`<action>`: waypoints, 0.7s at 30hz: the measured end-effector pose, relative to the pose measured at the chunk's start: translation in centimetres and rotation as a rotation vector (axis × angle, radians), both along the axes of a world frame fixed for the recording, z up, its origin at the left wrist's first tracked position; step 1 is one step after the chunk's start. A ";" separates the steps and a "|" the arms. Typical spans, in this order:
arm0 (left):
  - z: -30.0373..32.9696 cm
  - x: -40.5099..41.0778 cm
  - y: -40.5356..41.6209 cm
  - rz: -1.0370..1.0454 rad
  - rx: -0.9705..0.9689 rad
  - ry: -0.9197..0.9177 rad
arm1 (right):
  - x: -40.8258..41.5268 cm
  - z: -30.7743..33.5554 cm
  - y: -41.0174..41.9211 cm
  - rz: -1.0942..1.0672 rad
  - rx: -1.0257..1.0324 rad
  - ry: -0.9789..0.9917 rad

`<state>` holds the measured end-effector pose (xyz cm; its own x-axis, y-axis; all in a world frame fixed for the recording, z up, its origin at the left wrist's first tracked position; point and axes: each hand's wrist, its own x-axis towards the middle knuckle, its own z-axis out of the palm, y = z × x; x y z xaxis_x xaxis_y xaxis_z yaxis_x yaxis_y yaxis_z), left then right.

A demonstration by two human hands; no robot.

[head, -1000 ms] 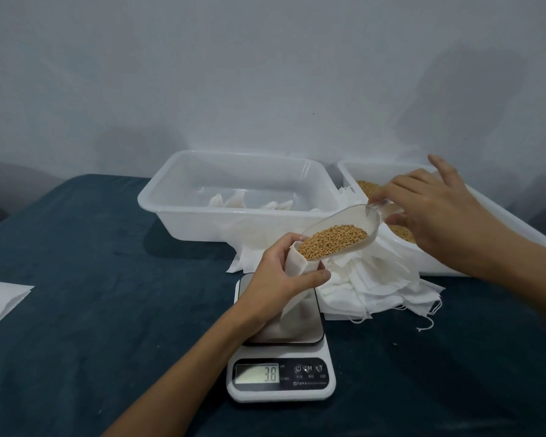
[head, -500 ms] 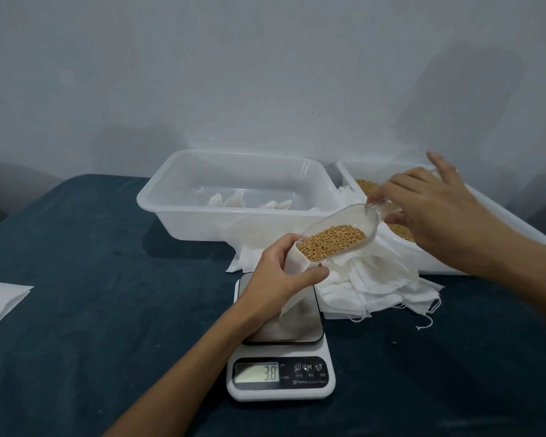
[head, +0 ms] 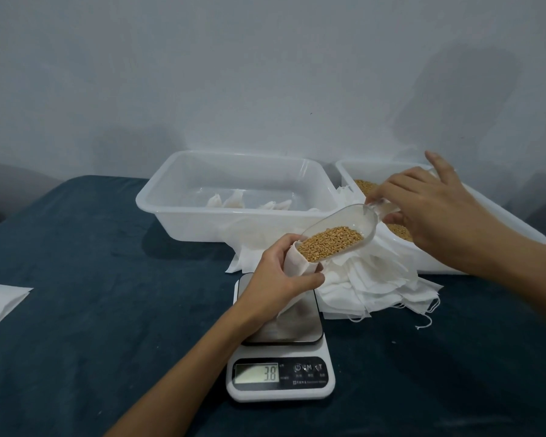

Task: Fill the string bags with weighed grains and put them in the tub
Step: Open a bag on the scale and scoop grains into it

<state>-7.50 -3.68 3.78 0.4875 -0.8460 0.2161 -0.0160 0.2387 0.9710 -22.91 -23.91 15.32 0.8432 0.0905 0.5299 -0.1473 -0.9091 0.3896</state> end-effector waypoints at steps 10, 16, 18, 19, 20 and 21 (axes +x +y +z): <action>-0.1 0.1 0.0 0.019 0.016 -0.007 | 0.2 0.1 0.1 0.004 -0.014 -0.019; 0.1 0.2 0.0 0.055 0.030 -0.029 | 0.0 0.1 0.0 0.003 -0.006 -0.016; 0.0 0.3 0.0 0.039 0.036 -0.030 | 0.0 0.0 0.1 0.004 -0.001 -0.013; 0.0 0.3 0.1 0.031 0.039 -0.034 | 0.1 0.0 0.1 0.004 0.001 -0.011; 0.0 0.3 0.1 0.025 0.040 -0.036 | 0.1 0.0 0.1 0.004 0.002 -0.011; 0.0 0.2 0.1 0.023 0.041 -0.035 | 0.1 0.0 0.2 0.003 0.004 -0.011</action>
